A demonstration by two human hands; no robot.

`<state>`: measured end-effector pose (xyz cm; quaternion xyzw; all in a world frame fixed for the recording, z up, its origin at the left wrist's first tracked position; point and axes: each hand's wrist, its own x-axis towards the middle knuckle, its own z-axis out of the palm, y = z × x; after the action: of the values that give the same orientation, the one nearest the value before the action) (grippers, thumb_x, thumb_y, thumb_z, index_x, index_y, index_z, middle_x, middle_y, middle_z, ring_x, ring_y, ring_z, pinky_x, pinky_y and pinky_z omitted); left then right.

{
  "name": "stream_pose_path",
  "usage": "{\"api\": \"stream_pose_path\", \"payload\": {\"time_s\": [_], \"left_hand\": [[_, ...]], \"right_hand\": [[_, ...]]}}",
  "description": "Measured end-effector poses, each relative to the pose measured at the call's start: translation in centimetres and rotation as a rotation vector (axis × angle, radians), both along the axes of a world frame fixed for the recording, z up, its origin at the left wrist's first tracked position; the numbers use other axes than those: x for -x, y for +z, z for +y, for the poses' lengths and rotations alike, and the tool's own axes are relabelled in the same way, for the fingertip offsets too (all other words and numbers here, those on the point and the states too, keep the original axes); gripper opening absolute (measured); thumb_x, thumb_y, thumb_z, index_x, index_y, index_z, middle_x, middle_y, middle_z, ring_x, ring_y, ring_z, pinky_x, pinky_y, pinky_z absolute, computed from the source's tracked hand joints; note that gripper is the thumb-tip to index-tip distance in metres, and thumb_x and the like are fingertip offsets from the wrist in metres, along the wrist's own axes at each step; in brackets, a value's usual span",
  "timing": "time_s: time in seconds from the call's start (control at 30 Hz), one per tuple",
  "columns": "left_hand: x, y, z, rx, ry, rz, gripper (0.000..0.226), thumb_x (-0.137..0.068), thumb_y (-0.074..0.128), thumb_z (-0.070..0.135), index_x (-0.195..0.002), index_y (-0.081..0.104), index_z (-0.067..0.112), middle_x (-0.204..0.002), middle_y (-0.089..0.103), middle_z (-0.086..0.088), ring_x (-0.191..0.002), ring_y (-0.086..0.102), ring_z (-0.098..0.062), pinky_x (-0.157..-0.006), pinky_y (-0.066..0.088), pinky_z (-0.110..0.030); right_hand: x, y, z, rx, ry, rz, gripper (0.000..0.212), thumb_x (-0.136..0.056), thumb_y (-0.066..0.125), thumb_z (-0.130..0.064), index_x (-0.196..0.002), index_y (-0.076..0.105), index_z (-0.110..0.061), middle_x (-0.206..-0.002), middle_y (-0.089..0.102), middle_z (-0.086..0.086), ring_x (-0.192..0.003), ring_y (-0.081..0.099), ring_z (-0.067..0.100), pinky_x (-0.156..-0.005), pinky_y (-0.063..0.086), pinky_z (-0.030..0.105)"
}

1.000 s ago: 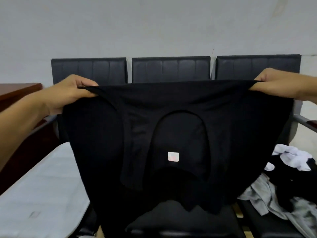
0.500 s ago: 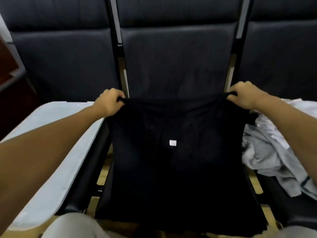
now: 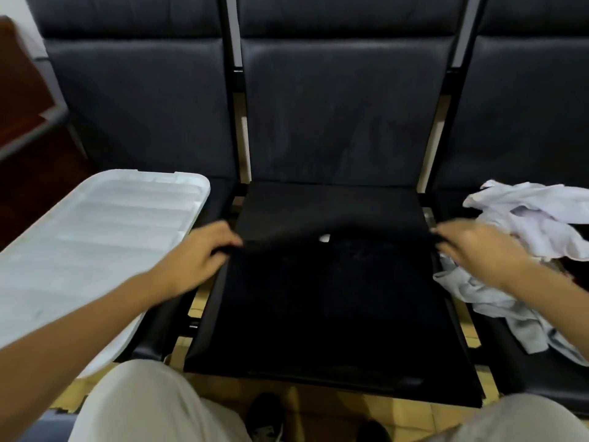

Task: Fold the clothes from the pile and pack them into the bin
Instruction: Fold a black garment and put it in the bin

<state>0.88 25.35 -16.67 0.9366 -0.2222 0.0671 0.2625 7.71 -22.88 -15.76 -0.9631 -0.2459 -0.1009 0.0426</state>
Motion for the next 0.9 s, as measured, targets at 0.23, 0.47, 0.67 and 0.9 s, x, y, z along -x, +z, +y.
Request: {"api": "stream_pose_path", "payload": {"time_s": [0.23,0.47,0.67,0.9], "left_hand": [[8.8,-6.1,0.9,-0.567,-0.085,0.513,0.089,-0.067,0.074,0.062,-0.142,0.027,0.05,-0.142,0.023,0.019,-0.129,0.025,-0.004,-0.11,0.03,-0.026],[8.9,-3.8,-3.4,-0.624,-0.097,0.356,0.028,-0.095,0.054,0.026,-0.122,0.056,0.021,-0.122,0.053,0.003,-0.115,0.051,-0.016,-0.092,0.04,-0.029],[8.8,-2.3,-5.6,-0.118,0.044,0.226,0.024,-0.072,0.05,0.038,-0.096,0.048,0.033,-0.098,0.056,0.014,-0.093,0.051,-0.006,-0.085,0.043,-0.027],[3.3,-4.9,-6.3,-0.138,0.172,0.331,0.033,-0.08,0.062,0.039,-0.113,0.056,0.04,-0.122,0.05,0.017,-0.118,0.05,-0.011,-0.103,0.043,-0.036]], "right_hand": [[10.0,-2.6,-0.1,0.449,0.103,0.519,0.062,-0.082,0.049,-0.012,-0.138,0.043,-0.039,-0.134,0.045,-0.015,-0.129,0.045,0.008,-0.098,0.035,0.025],[15.3,-6.3,18.4,-0.066,0.216,0.551,0.068,-0.086,0.057,-0.053,-0.147,0.038,-0.028,-0.143,0.046,-0.006,-0.134,0.041,0.016,-0.11,0.033,0.035],[17.1,-6.2,26.8,-0.567,-0.127,0.432,0.027,-0.094,0.057,-0.033,-0.12,0.057,-0.025,-0.11,0.067,-0.003,-0.103,0.065,0.016,-0.085,0.054,0.032],[13.8,-2.6,19.1,-1.005,-0.137,0.663,0.035,-0.101,0.047,-0.04,-0.07,0.056,-0.026,-0.059,0.056,-0.009,-0.049,0.052,0.006,-0.048,0.042,0.031]]}}
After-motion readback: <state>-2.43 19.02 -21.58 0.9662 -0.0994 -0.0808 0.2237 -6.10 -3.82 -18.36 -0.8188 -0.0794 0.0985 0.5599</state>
